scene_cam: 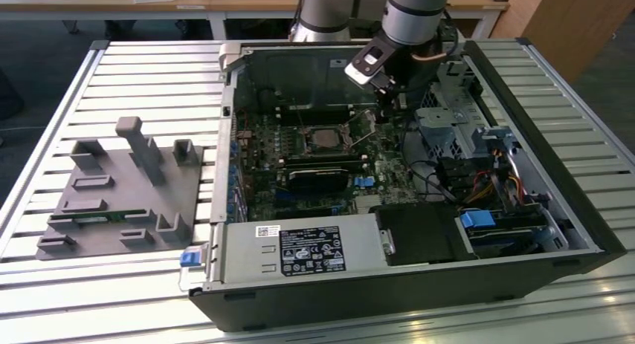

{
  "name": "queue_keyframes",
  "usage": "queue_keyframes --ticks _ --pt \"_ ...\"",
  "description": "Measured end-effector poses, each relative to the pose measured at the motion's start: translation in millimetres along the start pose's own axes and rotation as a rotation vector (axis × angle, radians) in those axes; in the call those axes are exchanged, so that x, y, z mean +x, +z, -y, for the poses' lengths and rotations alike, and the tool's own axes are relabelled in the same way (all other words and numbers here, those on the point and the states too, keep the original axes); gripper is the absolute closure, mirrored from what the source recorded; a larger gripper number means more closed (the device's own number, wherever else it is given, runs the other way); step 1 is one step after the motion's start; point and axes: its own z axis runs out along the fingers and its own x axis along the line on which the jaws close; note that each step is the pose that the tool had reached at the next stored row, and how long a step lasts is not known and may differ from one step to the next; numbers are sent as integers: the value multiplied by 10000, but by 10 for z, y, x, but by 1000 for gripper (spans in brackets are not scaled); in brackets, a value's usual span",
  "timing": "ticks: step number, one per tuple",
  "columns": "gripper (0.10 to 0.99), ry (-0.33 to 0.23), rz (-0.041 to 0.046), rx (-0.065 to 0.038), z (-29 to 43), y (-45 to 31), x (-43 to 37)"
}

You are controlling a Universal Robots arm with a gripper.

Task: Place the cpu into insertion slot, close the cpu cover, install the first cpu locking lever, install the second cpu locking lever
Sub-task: 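Close the cpu cover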

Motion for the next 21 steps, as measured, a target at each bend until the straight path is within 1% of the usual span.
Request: queue_keyframes --ticks 6,20,21 --pt "965 0 0 0 23 0 2" --pt "965 0 -1 0 48 1 3" --pt "965 0 0 0 66 1 3"
